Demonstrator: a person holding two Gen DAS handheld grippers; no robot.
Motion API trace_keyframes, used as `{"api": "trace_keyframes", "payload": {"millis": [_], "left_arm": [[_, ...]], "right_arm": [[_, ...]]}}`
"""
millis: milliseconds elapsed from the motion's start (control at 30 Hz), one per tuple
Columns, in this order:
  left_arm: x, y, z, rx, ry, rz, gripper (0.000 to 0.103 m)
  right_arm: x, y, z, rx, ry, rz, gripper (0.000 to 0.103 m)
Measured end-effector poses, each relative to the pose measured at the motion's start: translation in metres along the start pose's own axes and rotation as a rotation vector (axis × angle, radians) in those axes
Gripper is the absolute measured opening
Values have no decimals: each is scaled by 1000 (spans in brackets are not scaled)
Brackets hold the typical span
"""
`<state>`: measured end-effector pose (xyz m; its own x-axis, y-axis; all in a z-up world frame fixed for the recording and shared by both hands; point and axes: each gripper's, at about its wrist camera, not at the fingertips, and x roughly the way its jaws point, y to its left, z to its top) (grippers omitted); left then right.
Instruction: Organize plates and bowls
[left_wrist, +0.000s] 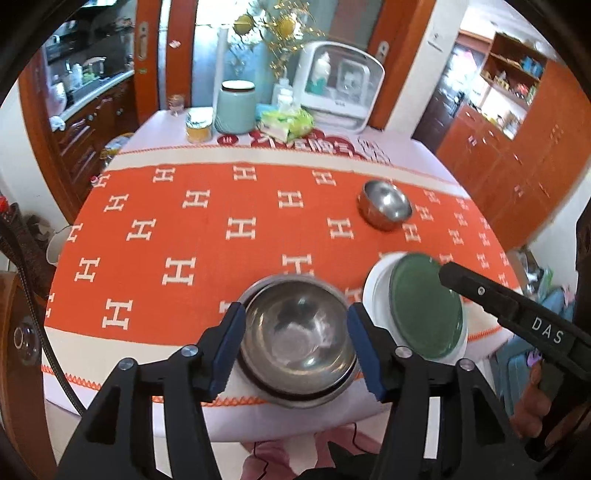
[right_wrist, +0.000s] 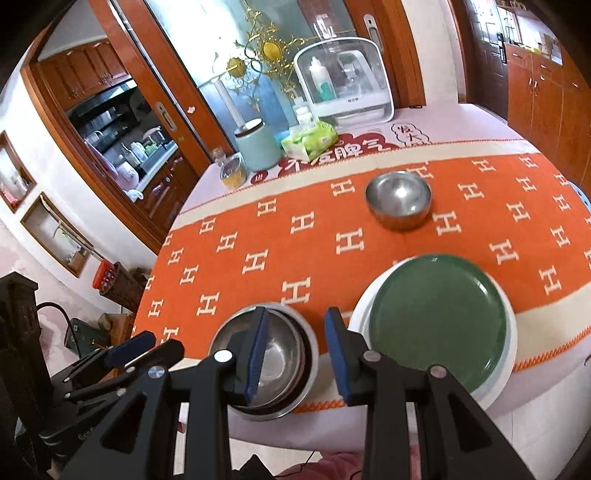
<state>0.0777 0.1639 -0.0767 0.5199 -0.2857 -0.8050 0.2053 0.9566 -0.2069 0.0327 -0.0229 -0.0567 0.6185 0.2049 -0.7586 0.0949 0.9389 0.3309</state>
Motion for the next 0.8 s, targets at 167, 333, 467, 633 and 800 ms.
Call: {"api": "trace_keyframes", "payload": {"millis": [167,333,467,633,800], "left_arm": [[0,-23,9,-26,-35,26,67],[4,-53,20,-44,-62,47,74],[11,-76,28,-55,-77,66,76],[22,-101,38,-79,-94,94,79],[32,-117,46,-127,-110,122,80]], "right_arm": [[-5,-22,16,-18,6,22,32],[-10,-44,34,-52,11,46,44],[-15,-63,51,-76,0,61,49],[-16,-85,71,-111,-6,82,51],[-14,-102,88,-166,-4,109,60]]}}
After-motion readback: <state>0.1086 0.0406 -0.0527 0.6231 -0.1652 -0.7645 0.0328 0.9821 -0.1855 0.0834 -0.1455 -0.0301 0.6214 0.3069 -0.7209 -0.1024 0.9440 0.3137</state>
